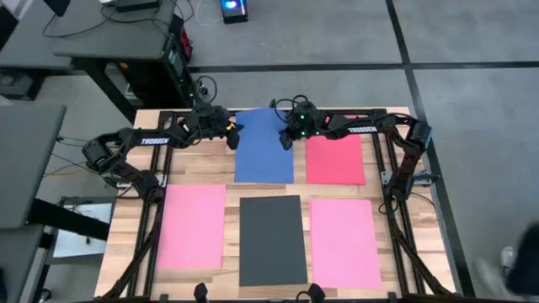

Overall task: Organize paper
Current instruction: Stack the blue paper on top of the blue paper

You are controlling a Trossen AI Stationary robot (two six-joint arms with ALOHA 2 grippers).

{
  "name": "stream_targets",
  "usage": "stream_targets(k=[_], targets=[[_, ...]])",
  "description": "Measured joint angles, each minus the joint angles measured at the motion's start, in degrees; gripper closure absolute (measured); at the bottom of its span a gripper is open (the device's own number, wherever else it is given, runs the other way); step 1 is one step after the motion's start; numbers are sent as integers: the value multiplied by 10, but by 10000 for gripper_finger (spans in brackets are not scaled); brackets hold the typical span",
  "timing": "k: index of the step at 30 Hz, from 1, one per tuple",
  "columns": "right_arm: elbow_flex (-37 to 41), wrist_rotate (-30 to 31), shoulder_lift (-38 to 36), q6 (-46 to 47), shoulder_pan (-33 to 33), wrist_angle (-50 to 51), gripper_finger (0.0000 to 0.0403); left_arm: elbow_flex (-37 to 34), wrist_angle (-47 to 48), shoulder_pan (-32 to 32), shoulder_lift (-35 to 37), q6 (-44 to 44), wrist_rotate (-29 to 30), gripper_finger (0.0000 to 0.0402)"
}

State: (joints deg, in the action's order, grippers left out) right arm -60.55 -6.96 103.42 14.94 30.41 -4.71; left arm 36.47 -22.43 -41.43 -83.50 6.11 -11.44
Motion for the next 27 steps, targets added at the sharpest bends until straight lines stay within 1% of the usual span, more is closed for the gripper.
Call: stream_targets(k=[12, 19, 27], targets=[[0, 0, 0, 0, -8, 13, 403, 0, -1, 0, 0, 1, 2, 402], [0, 0, 0, 0, -6, 23, 403, 0, -2, 0, 0, 1, 13, 402], [0, 10, 0, 0, -3, 21, 403, 0, -2, 0, 0, 3, 15, 402]])
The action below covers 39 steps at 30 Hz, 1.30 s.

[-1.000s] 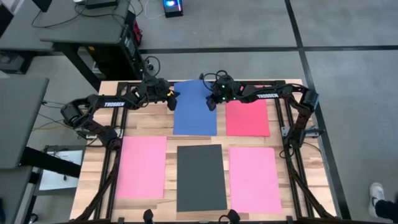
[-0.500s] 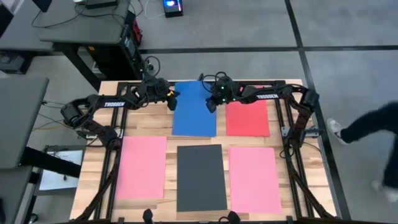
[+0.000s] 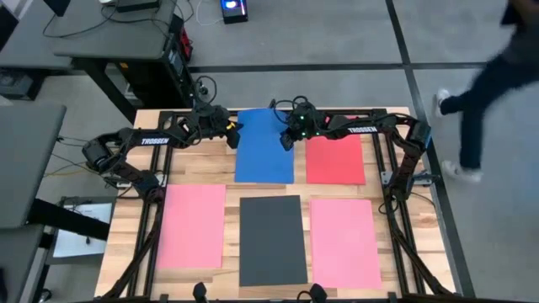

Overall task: Organize paper
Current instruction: Stack the blue paper on top of the blue paper

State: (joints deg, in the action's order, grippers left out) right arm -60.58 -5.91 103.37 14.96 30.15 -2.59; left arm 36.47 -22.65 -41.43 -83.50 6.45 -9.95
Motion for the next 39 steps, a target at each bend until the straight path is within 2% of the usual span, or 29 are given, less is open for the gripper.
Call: stream_targets(k=[15, 24, 27, 33, 39], targets=[[0, 0, 0, 0, 0, 0, 400, 0, -4, 0, 0, 2, 13, 402], [0, 0, 0, 0, -1, 2, 324, 0, -4, 0, 0, 2, 13, 400], [0, 0, 0, 0, -1, 3, 304, 0, -2, 0, 0, 2, 13, 388], [0, 0, 0, 0, -1, 4, 285, 0, 1, 0, 0, 2, 14, 347], [0, 1, 0, 0, -1, 4, 274, 0, 15, 0, 0, 2, 21, 331]])
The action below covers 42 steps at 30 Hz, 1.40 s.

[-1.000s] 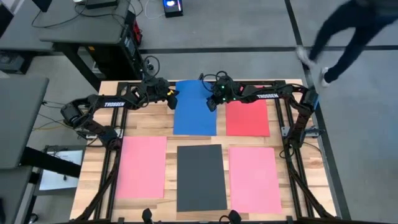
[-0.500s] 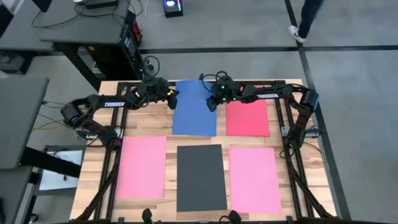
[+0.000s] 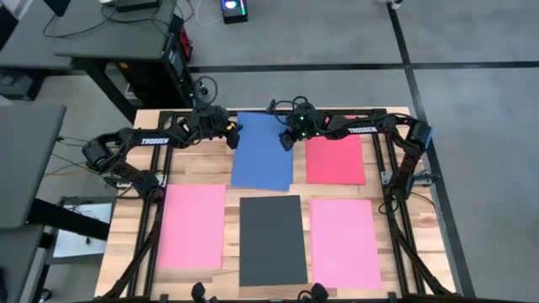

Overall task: Organize paper
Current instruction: Stack the blue paper on top of the blue paper

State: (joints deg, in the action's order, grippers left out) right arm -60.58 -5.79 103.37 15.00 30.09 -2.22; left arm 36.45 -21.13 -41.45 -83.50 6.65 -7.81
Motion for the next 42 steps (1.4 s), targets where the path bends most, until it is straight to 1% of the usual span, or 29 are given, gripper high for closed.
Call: stream_targets(k=[3, 16, 20, 25, 30, 32, 34, 36, 39, 42], targets=[[0, 15, 0, 0, 0, 0, 268, 0, 9, 0, 0, -9, 0, 325], [0, 41, 0, -4, 6, 0, 238, 0, 16, 0, 0, -26, 4, 290], [0, 44, 0, -18, 11, 0, 232, 0, 28, -15, 0, -45, 17, 284], [0, 44, 0, -20, 20, 0, 223, 0, 44, -35, 0, -50, 16, 277], [0, 44, -4, -22, 24, 3, 212, 0, 58, -39, 0, -62, -1, 267], [0, 44, -13, -46, 21, 5, 209, 0, 59, -36, 2, -73, -40, 266], [0, 49, -34, -78, 15, 13, 208, 0, 60, -21, 9, -92, -94, 265], [0, 68, -62, -97, 6, 22, 209, 0, 71, 5, 22, -108, -115, 265], [0, 92, -111, -120, -9, 46, 213, 0, 100, 61, 47, -146, -107, 265], [0, 100, -158, -125, -29, 74, 217, 0, 150, 131, 67, -175, -90, 265]])
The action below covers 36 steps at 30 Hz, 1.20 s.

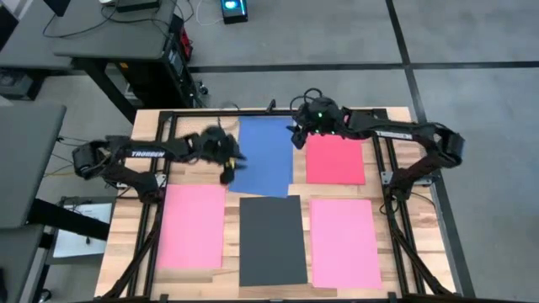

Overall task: Organize paper
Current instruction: Stack the blue paper on top of the blue paper

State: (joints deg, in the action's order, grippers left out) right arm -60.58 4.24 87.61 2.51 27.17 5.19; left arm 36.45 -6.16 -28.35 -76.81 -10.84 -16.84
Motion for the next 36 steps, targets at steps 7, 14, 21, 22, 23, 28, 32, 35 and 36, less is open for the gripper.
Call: stream_targets(k=[7, 14, 21, 22, 23, 28, 32, 35, 36], targets=[[0, 0, -21, -2, -135, 110, 229, 0, 121, 190, 6, -3, 117, 265], [0, 0, 84, 19, -304, 131, 255, 0, 78, 307, 1, 77, 159, 265], [0, 26, 173, 75, -381, 109, 310, 0, 54, 366, -41, 125, 160, 265], [0, 27, 177, 78, -385, 98, 321, 0, 36, 373, -54, 132, 160, 265], [0, 27, 177, 83, -388, 94, 333, 1, 21, 381, -67, 137, 161, 265], [0, 27, 167, 124, -396, 75, 395, 7, -6, 418, -135, 152, 161, 265], [0, 28, 160, 117, -406, 66, 394, 23, -10, 440, -182, 174, 160, 265], [-7, 28, 160, 92, -414, 65, 400, 36, -16, 453, -208, 184, 161, 265], [-11, 28, 160, 80, -415, 64, 401, 41, -15, 457, -215, 185, 161, 265]])
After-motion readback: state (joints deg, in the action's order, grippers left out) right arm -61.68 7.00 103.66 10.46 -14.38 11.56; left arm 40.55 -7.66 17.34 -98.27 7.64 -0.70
